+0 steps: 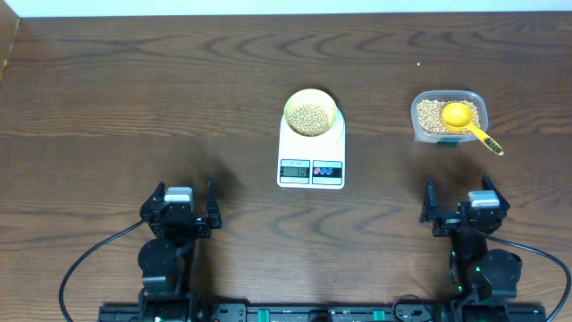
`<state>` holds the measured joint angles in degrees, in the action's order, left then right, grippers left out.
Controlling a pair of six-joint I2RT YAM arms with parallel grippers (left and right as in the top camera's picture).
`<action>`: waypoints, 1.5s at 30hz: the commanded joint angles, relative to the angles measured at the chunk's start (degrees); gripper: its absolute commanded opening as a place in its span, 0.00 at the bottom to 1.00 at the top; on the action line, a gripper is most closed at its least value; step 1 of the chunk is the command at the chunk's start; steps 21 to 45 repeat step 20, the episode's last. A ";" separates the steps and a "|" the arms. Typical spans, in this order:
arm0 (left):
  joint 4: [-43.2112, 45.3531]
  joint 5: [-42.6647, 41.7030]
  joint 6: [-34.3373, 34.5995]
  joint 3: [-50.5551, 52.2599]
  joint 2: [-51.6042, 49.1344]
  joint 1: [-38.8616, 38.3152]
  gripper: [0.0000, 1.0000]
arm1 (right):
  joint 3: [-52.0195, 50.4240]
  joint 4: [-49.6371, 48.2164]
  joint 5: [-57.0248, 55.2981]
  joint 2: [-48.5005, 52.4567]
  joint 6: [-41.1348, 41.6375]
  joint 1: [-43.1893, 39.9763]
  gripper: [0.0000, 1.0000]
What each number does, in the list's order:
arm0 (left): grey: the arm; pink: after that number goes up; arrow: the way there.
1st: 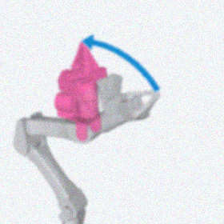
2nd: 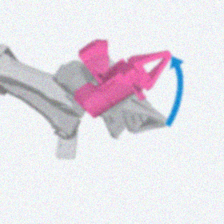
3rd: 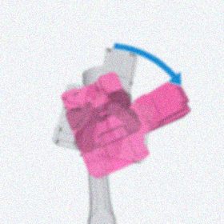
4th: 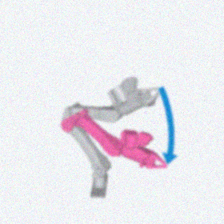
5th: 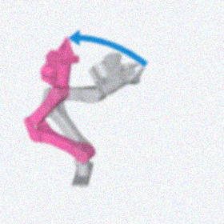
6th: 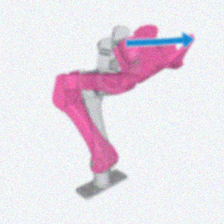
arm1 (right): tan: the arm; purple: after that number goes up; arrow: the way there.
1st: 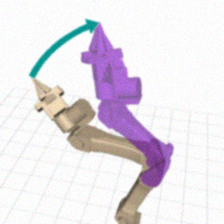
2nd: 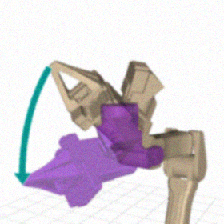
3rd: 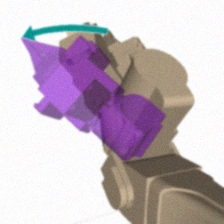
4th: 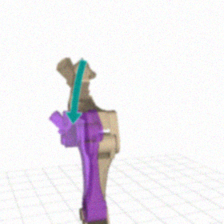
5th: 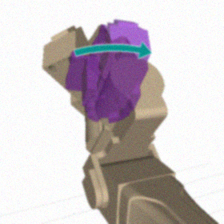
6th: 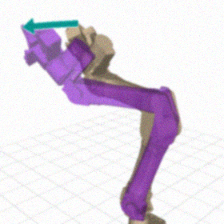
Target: Scoop item into bowl and weigh 50g on scale
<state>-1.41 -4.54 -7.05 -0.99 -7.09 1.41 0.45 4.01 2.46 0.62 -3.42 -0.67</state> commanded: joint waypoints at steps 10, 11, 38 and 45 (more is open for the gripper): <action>-2.23 -0.33 0.72 0.76 -0.72 0.17 0.95 | -0.13 0.17 -0.61 -0.33 -0.48 0.44 0.99; -2.23 -0.33 0.72 0.76 -0.72 0.17 0.95 | -0.13 0.17 -0.61 -0.33 -0.48 0.44 0.99; -2.23 -0.33 0.72 0.76 -0.72 0.17 0.95 | -0.13 0.17 -0.61 -0.33 -0.50 0.44 0.99; -2.23 -0.33 0.72 0.76 -0.72 0.17 0.95 | -0.13 0.17 -0.61 -0.33 -0.50 0.44 0.99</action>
